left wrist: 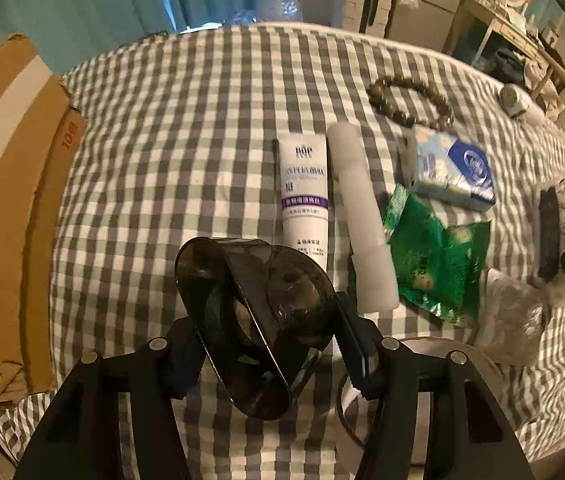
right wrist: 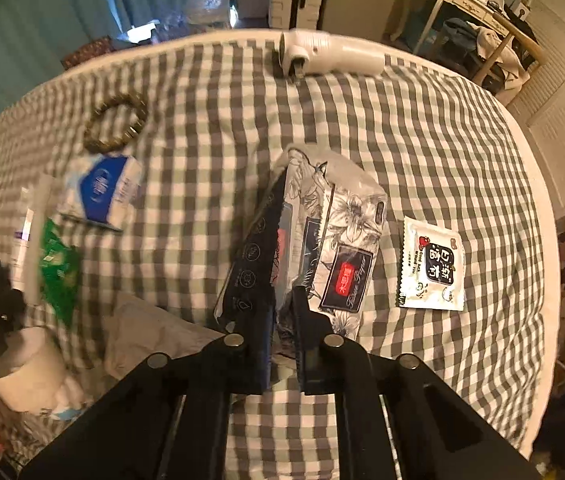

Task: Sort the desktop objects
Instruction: 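Grasp the black cup with the left tool while the right tool grasps the floral pouch, then carry the black cup and floral pouch into the cardboard box and release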

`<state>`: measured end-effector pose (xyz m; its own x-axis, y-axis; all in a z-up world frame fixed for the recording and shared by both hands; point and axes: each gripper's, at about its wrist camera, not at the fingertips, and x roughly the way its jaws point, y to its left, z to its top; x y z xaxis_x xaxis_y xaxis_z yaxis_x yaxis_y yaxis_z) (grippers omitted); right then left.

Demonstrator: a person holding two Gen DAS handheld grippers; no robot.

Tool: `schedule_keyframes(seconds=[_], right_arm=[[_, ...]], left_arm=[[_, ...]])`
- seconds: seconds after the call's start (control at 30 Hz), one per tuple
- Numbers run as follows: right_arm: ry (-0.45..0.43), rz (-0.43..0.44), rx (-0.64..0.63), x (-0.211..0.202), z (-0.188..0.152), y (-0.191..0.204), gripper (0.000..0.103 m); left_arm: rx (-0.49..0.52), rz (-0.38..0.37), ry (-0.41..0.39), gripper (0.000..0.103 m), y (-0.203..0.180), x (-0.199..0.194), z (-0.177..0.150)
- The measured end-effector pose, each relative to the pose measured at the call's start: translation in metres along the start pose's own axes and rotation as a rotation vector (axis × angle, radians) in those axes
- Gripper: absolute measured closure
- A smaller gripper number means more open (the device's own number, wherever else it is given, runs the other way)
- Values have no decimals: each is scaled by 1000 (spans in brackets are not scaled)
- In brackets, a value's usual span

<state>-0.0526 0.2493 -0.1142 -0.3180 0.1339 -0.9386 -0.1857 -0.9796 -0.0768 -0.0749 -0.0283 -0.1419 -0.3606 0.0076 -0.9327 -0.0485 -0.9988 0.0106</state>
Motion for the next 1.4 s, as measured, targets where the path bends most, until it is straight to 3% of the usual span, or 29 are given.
schedule_keyframes(seconds=[0.17,0.33,0.6,0.87,0.97,1.13,1.4], right_arm=[[-25,85,7,-15,-4,0,99],[-114,129,1,-50,-1,6,99],[-180,228,-20,-80,-1,14,99],[-303,305,-126,-123,-7,39,100],[-358,308,-174,-146,-4,54,100],[-417,374,-248,-180,6,89,100],[-438,500,-389,-202,15,172,100]], left_arm=[[-64,-12,-37,44,18,-23,3],[-112,-3,-68,44,31,-48,6],[-146,-9,-248,44,45,-98,9],[-153,17,-309,44,53,-120,14],[-196,9,-319,44,65,-125,22],[-201,115,-390,44,88,-142,37],[-341,34,-414,44,146,-163,39]])
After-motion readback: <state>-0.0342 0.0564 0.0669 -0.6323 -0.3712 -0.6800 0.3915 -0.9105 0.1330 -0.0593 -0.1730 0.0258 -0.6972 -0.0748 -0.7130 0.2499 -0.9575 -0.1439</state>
